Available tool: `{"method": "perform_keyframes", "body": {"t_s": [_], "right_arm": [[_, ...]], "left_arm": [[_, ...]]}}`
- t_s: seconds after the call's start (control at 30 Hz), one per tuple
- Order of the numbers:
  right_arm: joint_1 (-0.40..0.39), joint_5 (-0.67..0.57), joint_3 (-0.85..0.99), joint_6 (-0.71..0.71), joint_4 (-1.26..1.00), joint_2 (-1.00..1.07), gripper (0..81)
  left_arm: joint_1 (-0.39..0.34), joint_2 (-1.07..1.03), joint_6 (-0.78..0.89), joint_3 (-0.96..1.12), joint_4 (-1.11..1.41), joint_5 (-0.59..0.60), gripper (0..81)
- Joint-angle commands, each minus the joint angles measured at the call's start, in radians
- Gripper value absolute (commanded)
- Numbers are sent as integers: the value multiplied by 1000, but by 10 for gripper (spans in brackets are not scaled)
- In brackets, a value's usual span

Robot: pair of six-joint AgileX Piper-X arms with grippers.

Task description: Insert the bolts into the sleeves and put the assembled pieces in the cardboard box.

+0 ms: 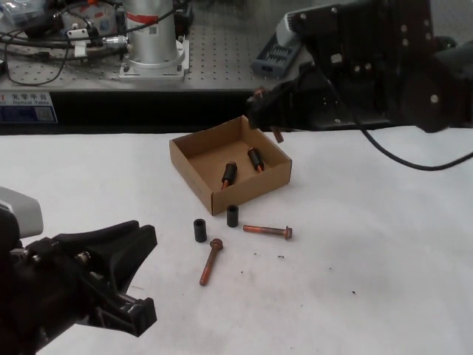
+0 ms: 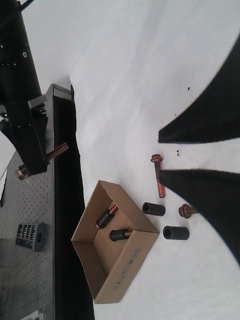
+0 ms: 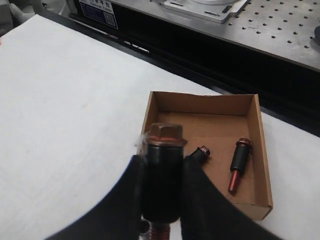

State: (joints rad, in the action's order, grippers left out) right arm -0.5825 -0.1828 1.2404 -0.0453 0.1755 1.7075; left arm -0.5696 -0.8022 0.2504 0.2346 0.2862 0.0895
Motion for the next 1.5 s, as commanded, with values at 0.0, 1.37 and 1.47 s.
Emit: {"method": "perform_keyframes", "body": {"t_s": [0.0,1.37,1.47], "right_arm": [[17,-7,60,8,26,44,58],[91,-6,477,24,90,527,58],[91,-15,477,24,92,536,58]], "left_arm": [[-4,8,6,1,-1,13,151],[-4,6,-2,-39,-4,-58,151],[-4,6,-2,-39,-4,-58,151]]}}
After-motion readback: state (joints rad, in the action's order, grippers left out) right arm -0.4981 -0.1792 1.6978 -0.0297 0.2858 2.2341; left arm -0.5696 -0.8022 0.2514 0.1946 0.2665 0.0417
